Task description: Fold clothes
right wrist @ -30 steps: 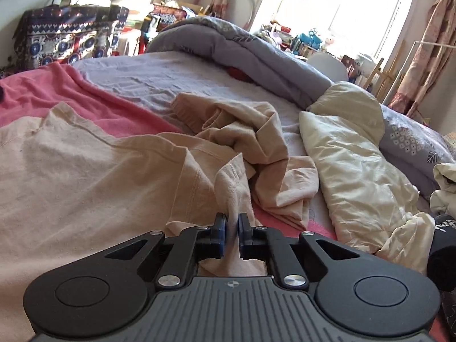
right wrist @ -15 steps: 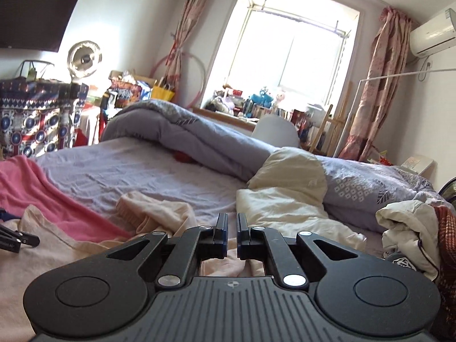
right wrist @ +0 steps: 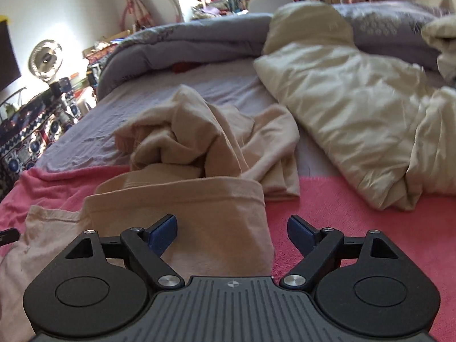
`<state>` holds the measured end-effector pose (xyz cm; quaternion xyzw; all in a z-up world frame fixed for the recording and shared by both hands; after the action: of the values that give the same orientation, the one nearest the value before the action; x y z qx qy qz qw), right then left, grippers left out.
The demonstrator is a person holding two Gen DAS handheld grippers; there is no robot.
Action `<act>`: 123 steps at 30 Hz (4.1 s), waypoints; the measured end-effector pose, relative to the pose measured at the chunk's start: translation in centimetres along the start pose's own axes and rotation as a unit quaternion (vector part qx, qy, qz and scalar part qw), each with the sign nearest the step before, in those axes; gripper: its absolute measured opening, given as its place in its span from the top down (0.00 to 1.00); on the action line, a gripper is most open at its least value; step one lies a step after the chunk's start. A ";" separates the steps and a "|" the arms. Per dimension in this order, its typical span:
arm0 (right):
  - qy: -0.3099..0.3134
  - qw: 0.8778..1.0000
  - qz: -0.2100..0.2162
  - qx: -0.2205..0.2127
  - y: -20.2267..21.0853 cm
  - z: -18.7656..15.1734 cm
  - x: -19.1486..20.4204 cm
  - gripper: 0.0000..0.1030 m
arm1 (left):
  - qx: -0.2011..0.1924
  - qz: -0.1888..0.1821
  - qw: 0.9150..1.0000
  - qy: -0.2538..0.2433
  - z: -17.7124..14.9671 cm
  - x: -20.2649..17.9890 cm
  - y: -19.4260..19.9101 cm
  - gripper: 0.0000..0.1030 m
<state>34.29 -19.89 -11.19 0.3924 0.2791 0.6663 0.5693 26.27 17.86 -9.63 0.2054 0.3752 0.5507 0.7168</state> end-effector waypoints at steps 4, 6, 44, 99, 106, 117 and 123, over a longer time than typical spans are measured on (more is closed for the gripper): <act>-0.010 1.000 -0.002 -0.021 0.1 -0.3 0.9 0.93 | -0.028 0.002 0.997 -0.073 0.2 -2.7 0.6 0.29; 0.004 0.999 0.000 -0.038 1.4 -0.5 1.4 0.93 | 0.005 0.050 0.994 -0.096 0.0 -3.4 -1.7 0.29; 0.117 0.988 0.045 -0.093 15.5 -8.7 3.8 0.76 | 0.017 0.067 0.996 -0.049 -2.0 -4.1 -2.4 1.00; 0.069 0.982 0.172 -0.022 27.4 -37.1 6.0 0.37 | -0.098 -0.054 0.943 -0.314 -7.1 -29.6 20.0 0.97; 0.141 0.962 0.232 0.015 24.3 -37.1 12.9 0.36 | -0.226 -0.017 0.933 -0.280 1.1 -31.8 25.9 0.97; 0.111 0.979 0.172 -0.021 21.9 -33.6 15.5 0.96 | -0.340 0.125 0.913 -0.190 7.4 -23.2 36.0 0.97; 0.101 0.976 -0.046 -0.187 30.3 -24.4 5.5 0.96 | -0.445 0.160 0.869 -0.149 8.9 -20.9 45.9 0.97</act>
<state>-2.82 -18.64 1.69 0.1958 0.2236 0.7159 0.6317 1.65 13.42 35.00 0.0017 -0.0582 0.7296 0.6814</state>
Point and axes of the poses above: each gripper's, at about its wrist camera, not at the fingertips, and y roughly against the way its jaws point, x to its left, z to its top, the point moved 7 cm from there along -y, roughly the way its jaws point, and after that the axes turned 12 degrees about x, right-handed, at the moved point
